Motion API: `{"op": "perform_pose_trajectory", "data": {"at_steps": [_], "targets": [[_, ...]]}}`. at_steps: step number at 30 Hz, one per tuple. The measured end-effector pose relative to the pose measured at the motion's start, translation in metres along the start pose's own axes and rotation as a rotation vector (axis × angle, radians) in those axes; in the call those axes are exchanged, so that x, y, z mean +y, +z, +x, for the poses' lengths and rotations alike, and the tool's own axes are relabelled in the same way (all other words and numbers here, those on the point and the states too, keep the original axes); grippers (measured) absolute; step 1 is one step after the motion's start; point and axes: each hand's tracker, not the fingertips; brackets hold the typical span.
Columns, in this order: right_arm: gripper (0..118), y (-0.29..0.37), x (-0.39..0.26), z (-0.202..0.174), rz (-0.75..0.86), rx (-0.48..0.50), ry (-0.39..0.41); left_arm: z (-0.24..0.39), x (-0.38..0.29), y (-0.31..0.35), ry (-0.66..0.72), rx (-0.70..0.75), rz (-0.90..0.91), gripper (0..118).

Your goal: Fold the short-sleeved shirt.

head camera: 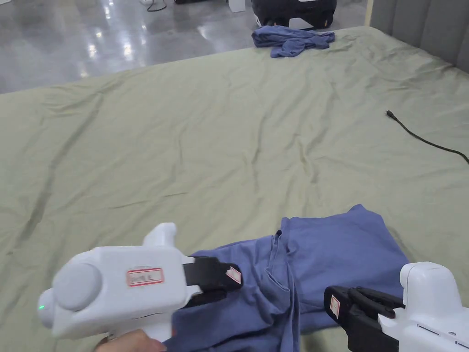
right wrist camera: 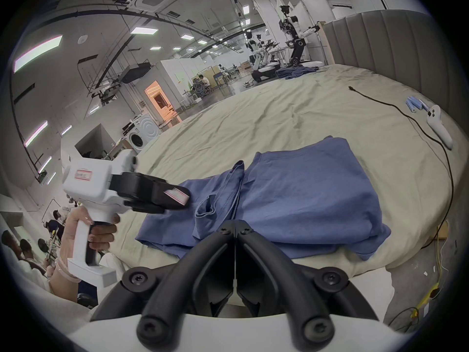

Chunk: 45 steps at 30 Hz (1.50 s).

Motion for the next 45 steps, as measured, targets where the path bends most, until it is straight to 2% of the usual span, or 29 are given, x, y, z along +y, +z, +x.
{"op": "perform_pose_trajectory", "data": {"at_steps": [3, 4, 6, 11, 14, 20, 21, 22, 23, 24, 25, 27, 31, 34, 35, 36, 37, 38, 39, 41, 44, 45], "targets": [[3, 0.003, 0.0, 0.004, 0.004, -0.012, -0.002, 0.012, -0.005, -0.033, -0.05, 0.003, -0.078, 0], [3, 0.004, 0.0, 0.006, 0.007, -0.016, -0.005, 0.016, -0.007, -0.041, -0.024, 0.0, -0.094, 0], [3, 0.006, 0.0, 0.009, 0.007, -0.018, -0.014, 0.026, -0.009, -0.051, -0.034, -0.07, -0.102, 0], [3, 0.007, 0.001, 0.013, 0.014, -0.023, -0.031, 0.04, -0.011, -0.059, -0.039, -0.125, -0.131, 0], [3, 0.009, 0.001, 0.013, 0.017, -0.028, -0.027, 0.028, -0.014, -0.031, 0.018, -0.196, -0.08, 0], [3, 0.007, -0.001, 0.012, 0.001, -0.016, -0.045, -0.037, -0.033, 0.081, 0.136, -0.139, 0.117, 0], [3, 0.006, -0.001, 0.011, -0.004, -0.013, -0.047, -0.047, -0.037, 0.094, 0.154, -0.122, 0.144, 8], [3, 0.004, -0.002, 0.009, -0.013, -0.013, -0.045, -0.06, -0.042, 0.108, 0.169, -0.093, 0.173, 31], [3, 0.002, -0.002, 0.006, -0.022, -0.014, -0.041, -0.07, -0.045, 0.116, 0.187, -0.076, 0.192, 80], [3, 0.0, -0.003, 0.003, -0.031, -0.016, -0.031, -0.081, -0.048, 0.122, 0.207, -0.05, 0.198, 98], [3, -0.002, -0.004, 0.0, -0.039, -0.02, -0.02, -0.091, -0.05, 0.125, 0.219, -0.027, 0.178, 98], [3, -0.005, -0.003, -0.008, -0.05, -0.02, -0.003, -0.101, -0.055, 0.123, 0.255, -0.041, 0.209, 98], [3, -0.009, 0.002, -0.024, -0.06, -0.011, 0.027, -0.134, -0.047, 0.093, 0.35, -0.107, 0.145, 98], [3, -0.009, 0.004, -0.032, -0.066, -0.023, 0.058, -0.144, -0.041, 0.082, 0.403, -0.286, 0.17, 96], [3, -0.01, 0.005, -0.033, -0.069, -0.026, 0.062, -0.148, -0.038, 0.074, 0.446, -0.329, 0.132, 71], [3, -0.011, 0.006, -0.034, -0.072, -0.029, 0.063, -0.149, -0.035, 0.065, 0.461, -0.346, 0.103, 71], [3, -0.013, 0.006, -0.035, -0.076, -0.031, 0.062, -0.148, -0.033, 0.058, 0.442, -0.319, 0.101, 60], [3, -0.015, 0.006, -0.037, -0.079, -0.034, 0.061, -0.143, -0.033, 0.049, 0.406, -0.198, 0.068, 32], [3, -0.016, 0.006, -0.038, -0.084, -0.039, 0.06, -0.14, -0.037, 0.039, 0.365, -0.112, 0.044, 12], [3, -0.017, 0.008, -0.044, -0.087, -0.045, 0.066, -0.145, -0.038, 0.054, 0.398, -0.252, 0.098, 12], [3, -0.019, 0.01, -0.05, -0.091, -0.043, 0.081, -0.145, -0.036, 0.079, 0.33, -0.182, 0.12, 12], [3, -0.021, 0.011, -0.053, -0.092, -0.044, 0.083, -0.148, -0.036, 0.086, 0.347, -0.187, 0.119, 11]]}}
